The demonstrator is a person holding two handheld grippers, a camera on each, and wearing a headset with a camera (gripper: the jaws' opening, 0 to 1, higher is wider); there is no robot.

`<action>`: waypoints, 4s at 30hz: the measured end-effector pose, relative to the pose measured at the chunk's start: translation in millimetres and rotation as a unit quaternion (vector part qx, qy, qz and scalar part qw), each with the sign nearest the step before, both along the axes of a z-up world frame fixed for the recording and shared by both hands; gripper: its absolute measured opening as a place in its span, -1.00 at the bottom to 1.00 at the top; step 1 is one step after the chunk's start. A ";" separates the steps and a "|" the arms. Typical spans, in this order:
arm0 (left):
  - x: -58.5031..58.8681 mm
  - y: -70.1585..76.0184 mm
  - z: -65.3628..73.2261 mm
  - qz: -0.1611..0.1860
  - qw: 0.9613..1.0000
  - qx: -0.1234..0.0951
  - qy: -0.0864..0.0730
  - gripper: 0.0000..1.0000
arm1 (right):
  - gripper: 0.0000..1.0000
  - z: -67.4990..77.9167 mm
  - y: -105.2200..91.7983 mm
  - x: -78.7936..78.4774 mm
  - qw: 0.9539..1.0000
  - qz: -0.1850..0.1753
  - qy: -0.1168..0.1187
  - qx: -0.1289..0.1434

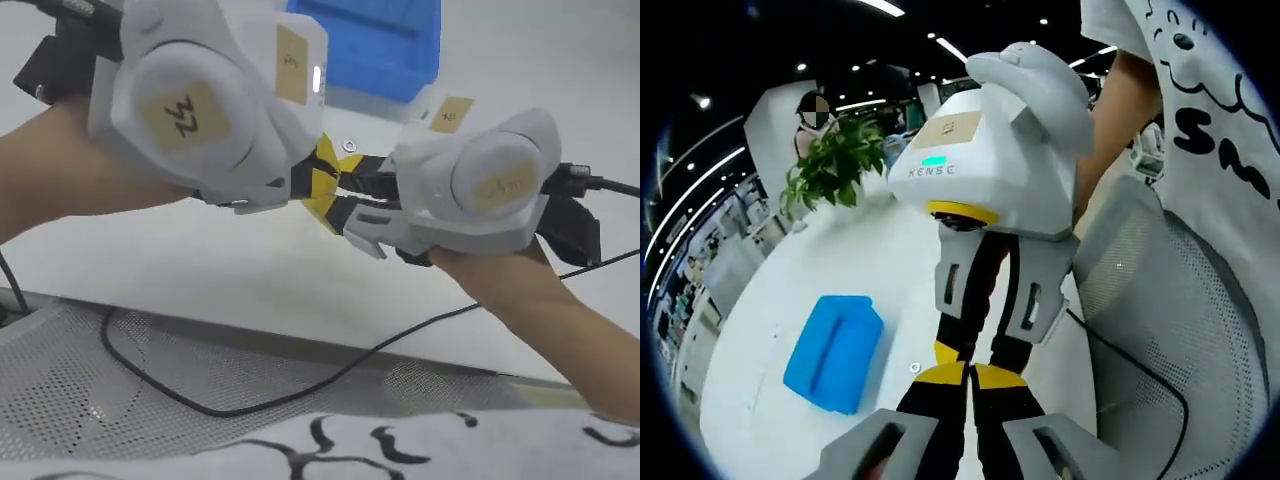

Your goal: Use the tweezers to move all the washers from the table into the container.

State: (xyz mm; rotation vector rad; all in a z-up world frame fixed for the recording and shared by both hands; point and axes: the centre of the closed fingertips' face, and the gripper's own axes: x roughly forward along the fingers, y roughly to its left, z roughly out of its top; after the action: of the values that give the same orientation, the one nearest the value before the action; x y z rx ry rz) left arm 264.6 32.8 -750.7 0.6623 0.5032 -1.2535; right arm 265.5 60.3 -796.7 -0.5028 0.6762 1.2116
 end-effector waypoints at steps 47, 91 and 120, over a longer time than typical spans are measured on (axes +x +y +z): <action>-17.8 101.2 -22.6 0.410 0.897 -0.123 0.105 0.54 | -0.96 9.0 45.8 84.7 0.994 -0.079 0.014 0.075; -15.8 119.7 -21.8 0.444 0.887 -0.099 0.079 0.98 | -1.00 54.6 40.6 98.3 0.995 -0.062 -0.039 0.072; -10.3 138.0 -31.5 0.474 0.874 -0.075 0.073 0.98 | -1.00 33.3 34.0 191.7 0.975 -0.182 -0.080 0.102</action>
State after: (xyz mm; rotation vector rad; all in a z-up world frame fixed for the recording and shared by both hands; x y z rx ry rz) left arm 254.2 170.8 -782.2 0.1208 0.7265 -0.3927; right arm 457.1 94.3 -763.4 -0.2841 0.4732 0.8726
